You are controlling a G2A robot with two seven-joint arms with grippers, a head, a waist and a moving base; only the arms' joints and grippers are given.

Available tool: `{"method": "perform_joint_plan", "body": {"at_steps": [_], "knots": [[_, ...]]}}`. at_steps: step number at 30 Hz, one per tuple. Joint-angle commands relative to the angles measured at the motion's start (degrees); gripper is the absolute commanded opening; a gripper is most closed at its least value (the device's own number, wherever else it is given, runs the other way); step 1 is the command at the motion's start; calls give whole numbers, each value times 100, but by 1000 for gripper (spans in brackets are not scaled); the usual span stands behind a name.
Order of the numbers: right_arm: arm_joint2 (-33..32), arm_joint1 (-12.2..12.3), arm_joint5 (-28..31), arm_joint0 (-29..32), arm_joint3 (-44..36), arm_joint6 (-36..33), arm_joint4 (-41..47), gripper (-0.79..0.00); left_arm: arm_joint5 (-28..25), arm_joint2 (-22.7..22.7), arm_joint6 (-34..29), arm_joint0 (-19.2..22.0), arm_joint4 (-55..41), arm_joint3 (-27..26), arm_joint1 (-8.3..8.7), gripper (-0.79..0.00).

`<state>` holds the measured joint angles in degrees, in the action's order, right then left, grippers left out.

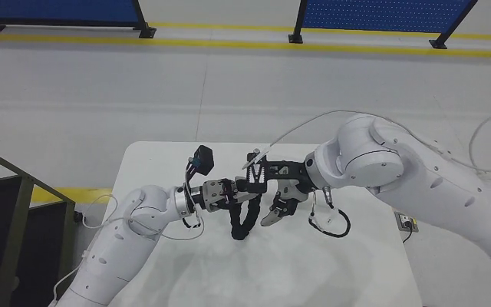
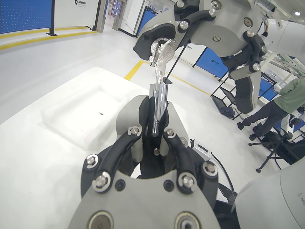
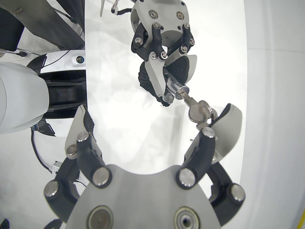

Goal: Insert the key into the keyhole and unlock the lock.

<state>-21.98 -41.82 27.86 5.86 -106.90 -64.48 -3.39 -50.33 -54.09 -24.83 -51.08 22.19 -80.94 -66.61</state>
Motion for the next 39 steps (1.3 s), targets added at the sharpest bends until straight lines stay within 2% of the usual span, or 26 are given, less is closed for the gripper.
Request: {"method": "perform_joint_plan", "body": {"at_steps": [1,10,17,18,19,20,21,22,23,24,27,30,39], "knots": [[1,-37,-10,-5,10,-63,-10,0,-18,4,-6,6,2,8,-2,-785],[-8,-247,5,-5,288,10,-42,0,-83,-38,-65,5,88,14,12,-785],[-129,-332,519,-93,560,-49,-260,0,-173,-103,-296,-94,74,-86,67,-785],[-157,-343,619,-124,584,-59,-298,-37,-175,-119,-341,-104,52,-104,77,-785],[-179,-352,721,-161,593,-95,-353,-163,-181,-133,-392,-111,33,-126,88,-785],[-204,-361,805,-189,604,-109,-382,-394,-183,-145,-436,-118,1,-145,97,-785],[-227,-367,877,-214,617,-130,-406,-483,-185,-154,-488,-122,-27,-164,107,-785],[-250,-371,940,-236,623,-157,-428,-551,-184,-165,-530,-125,-56,-184,115,-785],[-269,-372,996,-252,625,-190,-440,-585,-183,-172,-569,-129,-89,-202,123,-785],[-286,-372,1022,-268,610,-172,-447,-665,-193,-175,-610,-132,-123,-228,131,-785],[-271,-362,1082,-314,541,-112,-491,-720,-193,-180,-706,-139,-230,-280,149,-785],[-197,-356,1142,-380,482,-52,-476,-708,-197,-167,-778,-137,-344,-307,160,-785],[207,-366,1213,-614,440,19,-474,-742,-148,-132,-937,-104,-474,-347,185,-785]]}}
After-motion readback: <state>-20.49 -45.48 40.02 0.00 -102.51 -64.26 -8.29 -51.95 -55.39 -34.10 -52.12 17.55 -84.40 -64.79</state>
